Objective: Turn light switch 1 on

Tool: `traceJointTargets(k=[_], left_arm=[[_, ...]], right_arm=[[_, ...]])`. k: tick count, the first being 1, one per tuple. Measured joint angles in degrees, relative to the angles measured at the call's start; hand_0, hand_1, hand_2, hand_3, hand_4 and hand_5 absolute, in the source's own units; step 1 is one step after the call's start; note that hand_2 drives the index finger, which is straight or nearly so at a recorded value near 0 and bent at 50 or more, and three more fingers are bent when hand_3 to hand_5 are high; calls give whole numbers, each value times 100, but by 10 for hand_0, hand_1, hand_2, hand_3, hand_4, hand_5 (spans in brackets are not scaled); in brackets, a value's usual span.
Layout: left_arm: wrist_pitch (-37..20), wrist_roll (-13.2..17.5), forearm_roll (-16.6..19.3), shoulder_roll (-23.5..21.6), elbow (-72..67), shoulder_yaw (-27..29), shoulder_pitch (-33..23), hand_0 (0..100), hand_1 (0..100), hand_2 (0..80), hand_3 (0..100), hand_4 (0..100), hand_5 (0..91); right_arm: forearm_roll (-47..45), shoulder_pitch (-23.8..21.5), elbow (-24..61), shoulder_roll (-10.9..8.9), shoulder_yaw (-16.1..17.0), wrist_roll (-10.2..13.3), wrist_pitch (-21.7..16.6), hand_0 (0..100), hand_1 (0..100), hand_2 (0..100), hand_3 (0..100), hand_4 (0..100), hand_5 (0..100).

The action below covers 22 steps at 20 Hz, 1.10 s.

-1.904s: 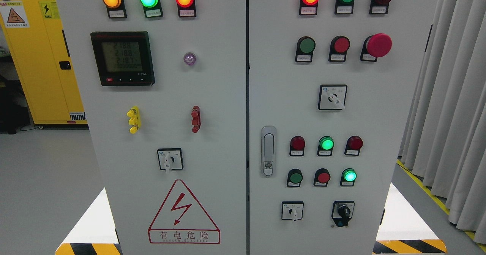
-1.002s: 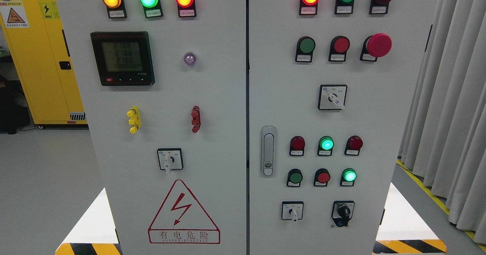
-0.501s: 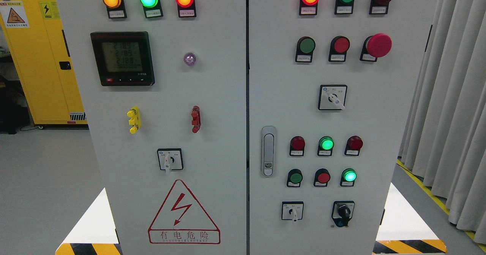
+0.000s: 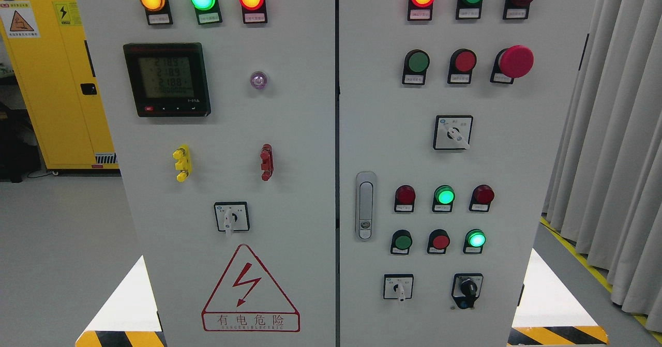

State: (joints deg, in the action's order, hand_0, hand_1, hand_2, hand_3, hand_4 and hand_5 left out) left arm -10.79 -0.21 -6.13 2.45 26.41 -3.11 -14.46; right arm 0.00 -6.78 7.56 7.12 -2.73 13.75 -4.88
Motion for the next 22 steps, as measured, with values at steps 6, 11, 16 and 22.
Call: traceJointTargets(k=[6,11,16,22], left_arm=[[-928,-112,-2,-100,1092,126,-365,304,263,33,296,310,0],[-1090,-120,-2,-228,2311,306,-690,318,277,150,496,563,294],[-1125,-249,-6,-392,3561,438,-1015,324,330,267,579,651,571],[-1128,-695,-8,-529,4877,517,-1208,298,506,429,675,746,677]], right_arm=[[0,0,0,0,0,0,0,0,500,40,0,0,0],[0,0,0,0,0,0,0,0,500,40,0,0,0],[0,0,0,0,0,0,0,0,500,40,0,0,0],[0,0,0,0,0,0,0,0,500,40,0,0,0]])
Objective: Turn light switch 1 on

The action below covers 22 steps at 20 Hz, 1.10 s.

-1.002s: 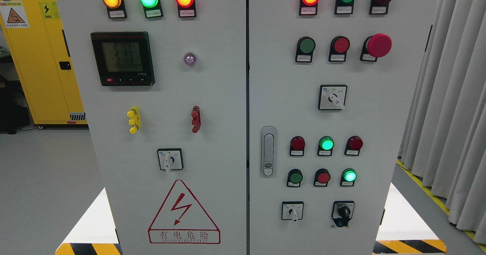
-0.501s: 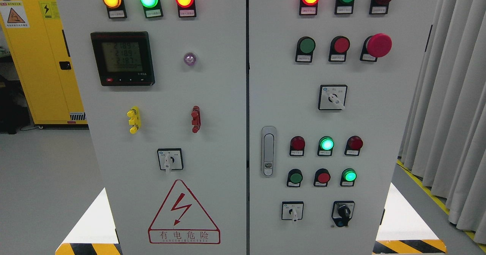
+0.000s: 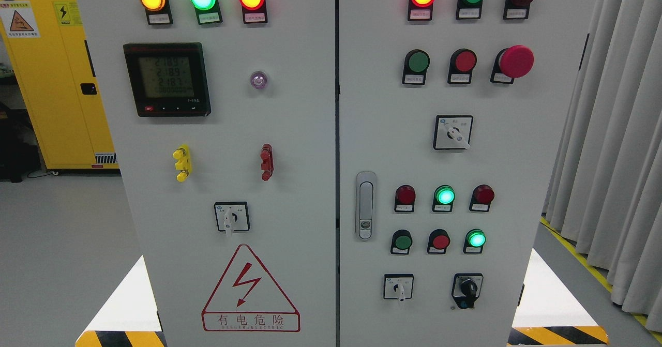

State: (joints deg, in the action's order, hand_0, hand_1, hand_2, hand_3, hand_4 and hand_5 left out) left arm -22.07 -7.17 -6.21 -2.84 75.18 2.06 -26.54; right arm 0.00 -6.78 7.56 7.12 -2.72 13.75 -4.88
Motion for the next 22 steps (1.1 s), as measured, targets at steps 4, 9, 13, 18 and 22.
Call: traceJointTargets(k=[4,9,13,18,22], left_arm=[[-18,-52,-11,-47,750,45,-41,190,560,526,753,789,734],[13,-185,-20,-55,1507,71,45,150,570,571,813,814,751],[186,-300,-18,-31,1998,75,194,141,576,574,832,816,748],[802,-489,5,67,2503,75,531,127,592,576,840,821,747],[1306,-557,178,132,2827,53,835,117,603,581,851,827,761]], right_arm=[[0,0,0,0,0,0,0,0,500,40,0,0,0],[0,0,0,0,0,0,0,0,500,40,0,0,0],[0,0,0,0,0,0,0,0,500,40,0,0,0],[0,0,0,0,0,0,0,0,500,40,0,0,0],[0,0,0,0,0,0,0,0,500,40,0,0,0]])
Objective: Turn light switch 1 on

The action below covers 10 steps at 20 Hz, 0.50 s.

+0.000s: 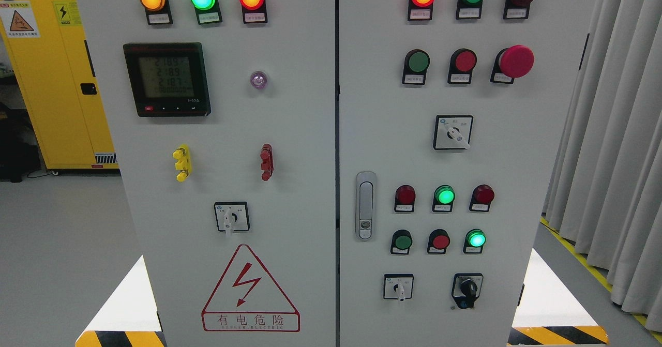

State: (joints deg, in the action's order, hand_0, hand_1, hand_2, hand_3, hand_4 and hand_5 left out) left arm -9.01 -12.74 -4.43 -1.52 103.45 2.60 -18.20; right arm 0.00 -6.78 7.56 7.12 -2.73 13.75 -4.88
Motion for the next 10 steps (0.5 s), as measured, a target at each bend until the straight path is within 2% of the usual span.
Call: traceJointTargets(k=[3,10], left_arm=[[351,-111,191,48,178,-61,275,108,607,584,856,828,753],[1124,-345,394,241,518,-154,923,107,609,582,867,831,776]], right_arm=[[0,0,0,0,0,0,0,0,500,40,0,0,0],[0,0,0,0,0,0,0,0,500,40,0,0,0]])
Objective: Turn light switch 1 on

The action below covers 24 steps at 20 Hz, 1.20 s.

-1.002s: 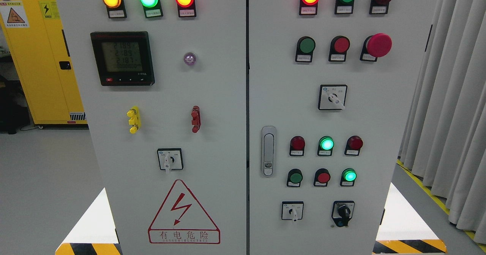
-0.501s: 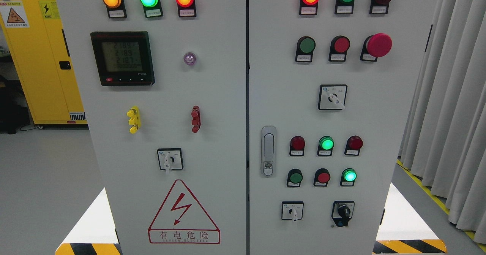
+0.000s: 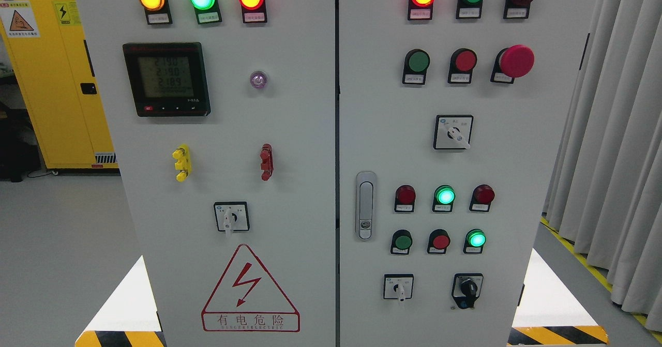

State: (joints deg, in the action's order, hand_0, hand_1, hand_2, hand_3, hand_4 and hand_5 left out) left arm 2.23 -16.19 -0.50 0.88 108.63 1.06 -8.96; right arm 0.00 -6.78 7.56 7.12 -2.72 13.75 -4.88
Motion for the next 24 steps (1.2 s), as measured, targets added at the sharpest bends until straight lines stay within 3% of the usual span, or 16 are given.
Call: traceJointTargets(k=[11,24], left_arm=[[859,-443,493,260,313,-209,684,106,623,588,878,844,801],[1474,-653,656,438,435,-406,1210,107,624,585,881,848,813]], right_arm=[[0,0,0,0,0,0,0,0,500,40,0,0,0],[0,1,0,0,0,0,0,0,500,40,0,0,0]])
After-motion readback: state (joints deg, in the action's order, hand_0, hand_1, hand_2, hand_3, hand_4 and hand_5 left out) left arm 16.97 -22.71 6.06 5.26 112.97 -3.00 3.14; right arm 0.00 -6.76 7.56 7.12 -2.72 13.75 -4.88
